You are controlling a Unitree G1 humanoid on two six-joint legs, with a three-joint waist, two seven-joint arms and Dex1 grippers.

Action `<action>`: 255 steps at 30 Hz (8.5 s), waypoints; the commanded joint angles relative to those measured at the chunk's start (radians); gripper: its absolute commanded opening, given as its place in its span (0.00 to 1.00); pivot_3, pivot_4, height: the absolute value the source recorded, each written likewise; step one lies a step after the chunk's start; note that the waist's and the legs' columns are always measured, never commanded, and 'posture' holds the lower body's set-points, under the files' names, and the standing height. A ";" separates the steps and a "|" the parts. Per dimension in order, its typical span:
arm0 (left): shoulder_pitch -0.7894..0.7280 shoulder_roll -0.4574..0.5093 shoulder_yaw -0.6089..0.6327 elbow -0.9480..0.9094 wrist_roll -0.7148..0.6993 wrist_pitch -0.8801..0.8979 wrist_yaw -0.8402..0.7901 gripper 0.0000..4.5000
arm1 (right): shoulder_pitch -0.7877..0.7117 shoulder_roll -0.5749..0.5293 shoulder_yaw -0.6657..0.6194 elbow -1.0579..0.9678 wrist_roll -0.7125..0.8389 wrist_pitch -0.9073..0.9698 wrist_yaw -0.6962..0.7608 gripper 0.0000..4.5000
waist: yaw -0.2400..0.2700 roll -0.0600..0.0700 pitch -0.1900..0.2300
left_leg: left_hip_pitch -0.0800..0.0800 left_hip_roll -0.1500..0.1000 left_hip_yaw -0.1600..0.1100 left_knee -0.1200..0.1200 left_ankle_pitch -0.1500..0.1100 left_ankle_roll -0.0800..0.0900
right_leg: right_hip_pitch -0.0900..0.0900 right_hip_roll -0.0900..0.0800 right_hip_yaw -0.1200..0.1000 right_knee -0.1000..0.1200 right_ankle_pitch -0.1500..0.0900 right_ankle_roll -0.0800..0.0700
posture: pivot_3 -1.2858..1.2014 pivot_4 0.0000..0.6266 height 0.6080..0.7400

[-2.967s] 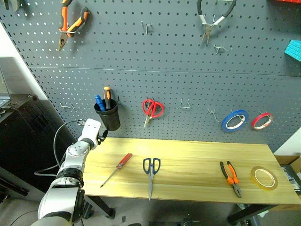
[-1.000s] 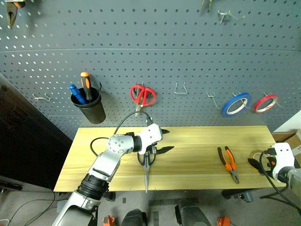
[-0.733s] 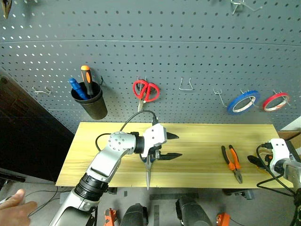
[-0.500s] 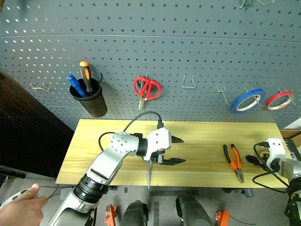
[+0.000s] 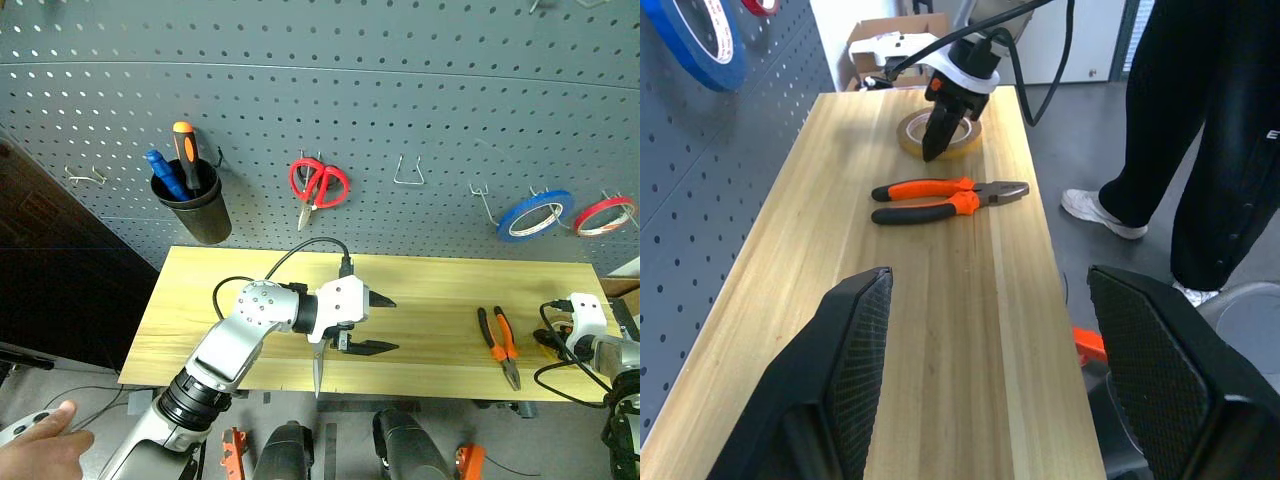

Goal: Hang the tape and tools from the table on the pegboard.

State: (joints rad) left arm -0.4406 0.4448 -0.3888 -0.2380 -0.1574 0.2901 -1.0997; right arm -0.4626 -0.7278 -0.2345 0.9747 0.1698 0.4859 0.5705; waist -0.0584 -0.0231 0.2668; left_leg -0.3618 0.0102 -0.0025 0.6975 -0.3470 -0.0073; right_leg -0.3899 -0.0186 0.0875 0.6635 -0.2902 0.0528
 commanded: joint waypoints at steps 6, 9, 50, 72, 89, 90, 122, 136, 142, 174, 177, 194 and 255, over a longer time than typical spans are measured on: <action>0.036 0.007 0.048 -0.061 -0.082 0.010 0.008 0.74 | 0.222 -0.026 -0.064 -0.273 0.019 -0.025 -0.053 0.10 | 0.023 0.003 0.000 | -0.002 -0.001 -0.002 0.000 0.000 0.000 | 0.000 -0.001 -0.002 -0.001 0.000 0.000 | 0.52 0.44 1.00; 0.046 0.011 0.058 -0.066 -0.090 0.000 0.018 0.74 | 0.299 -0.020 -0.106 -0.442 0.041 0.009 -0.082 0.10 | 0.029 0.005 0.000 | -0.004 -0.001 -0.004 0.000 0.001 -0.002 | -0.003 -0.002 -0.004 -0.001 0.000 0.000 | 0.53 0.42 1.00; 0.090 -0.099 0.218 -0.050 -0.185 -0.151 0.216 0.74 | 0.349 0.325 0.184 -1.323 -0.287 -0.263 -0.386 0.37 | 0.026 0.010 -0.025 | -0.021 -0.003 -0.015 0.004 0.012 -0.016 | -0.022 -0.002 -0.022 0.016 -0.001 -0.002 | 0.51 0.30 1.00; 0.016 -0.034 0.102 0.093 -0.098 -0.296 0.035 0.74 | 0.527 0.350 -0.071 -1.255 -0.111 0.517 -0.327 0.99 | 0.003 0.012 -0.033 | -0.018 -0.003 -0.015 0.004 0.014 -0.009 | -0.020 -0.001 -0.021 0.018 0.002 -0.006 | 0.49 0.35 1.00; 0.037 -0.028 0.099 0.077 -0.092 -0.285 0.044 0.74 | 0.272 0.260 -0.011 -0.836 -0.056 0.425 -0.227 0.99 | 0.006 0.011 -0.033 | -0.019 -0.004 -0.017 0.004 0.015 -0.008 | -0.019 -0.003 -0.021 0.017 0.002 -0.006 | 0.50 0.35 1.00; 0.037 -0.028 0.099 0.077 -0.092 -0.285 0.044 0.74 | 0.271 0.259 -0.010 -0.832 -0.055 0.422 -0.226 0.99 | 0.006 0.011 -0.033 | -0.020 -0.005 -0.017 0.004 0.015 -0.008 | -0.019 -0.003 -0.021 0.017 0.002 -0.006 | 0.50 0.35 1.00; 0.179 -0.042 0.245 0.113 -0.119 -0.327 0.211 0.74 | 0.274 0.260 0.116 -1.051 -0.078 0.386 -0.261 0.67 | 0.005 0.003 -0.057 | -0.019 -0.003 -0.020 0.004 0.015 -0.007 | -0.019 -0.004 -0.021 0.017 0.003 -0.006 | 0.51 0.31 1.00; 0.334 -0.089 0.417 0.034 -0.196 -0.306 0.379 0.74 | 0.107 0.475 0.305 -1.721 -0.046 0.376 -0.361 0.67 | 0.029 0.005 -0.058 | -0.021 -0.005 -0.021 0.002 0.017 -0.010 | -0.022 -0.005 -0.024 0.017 0.003 -0.006 | 0.52 0.25 1.00; 0.294 -0.143 0.406 -0.024 -0.168 -0.324 0.463 0.74 | -0.169 0.529 0.311 -1.572 -0.084 0.242 -0.401 0.67 | 0.031 0.004 -0.060 | -0.022 -0.005 -0.021 0.002 0.019 -0.015 | -0.024 -0.004 -0.027 0.017 0.003 -0.007 | 0.53 0.22 1.00; 0.190 -0.225 0.362 -0.003 -0.176 -0.232 0.558 0.74 | -0.170 0.538 0.327 -0.831 -0.390 -0.612 -0.568 0.67 | 0.026 0.001 -0.082 | -0.030 -0.004 -0.018 0.002 0.020 -0.016 | -0.032 -0.004 -0.027 0.019 0.003 -0.008 | 0.53 0.23 1.00; 0.193 -0.223 0.357 -0.002 -0.175 -0.219 0.560 0.74 | -0.142 0.566 0.299 -0.847 -0.334 -0.511 -0.539 0.67 | 0.028 0.000 -0.089 | -0.030 -0.003 -0.018 0.003 0.020 -0.016 | -0.032 -0.004 -0.027 0.021 0.003 -0.008 | 0.53 0.23 1.00; 0.274 -0.052 0.275 0.026 -0.072 0.096 0.549 0.74 | 0.108 0.434 0.303 -1.399 -0.108 0.363 -0.234 0.99 | 0.026 0.002 -0.113 | -0.023 -0.004 -0.018 0.002 0.019 -0.012 | -0.029 -0.003 -0.025 0.025 0.003 -0.008 | 0.52 0.26 1.00; 0.208 -0.224 0.213 0.271 0.084 0.412 0.766 0.22 | 0.219 0.121 0.173 -1.792 0.556 0.684 -0.100 1.00 | 0.023 0.002 -0.099 | -0.018 -0.004 -0.025 0.000 0.018 -0.010 | -0.017 -0.004 -0.027 0.013 0.003 -0.008 | 0.48 0.30 1.00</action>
State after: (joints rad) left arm -0.2388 0.1949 -0.1822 0.1082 -0.0680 0.7692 -0.2935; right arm -0.2472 -0.5921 -0.0523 -0.7812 0.7528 1.2231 0.4844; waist -0.0356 -0.0208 0.1679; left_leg -0.3800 0.0060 -0.0279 0.6970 -0.3285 -0.0179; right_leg -0.4065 -0.0227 0.0603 0.6767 -0.2870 0.0449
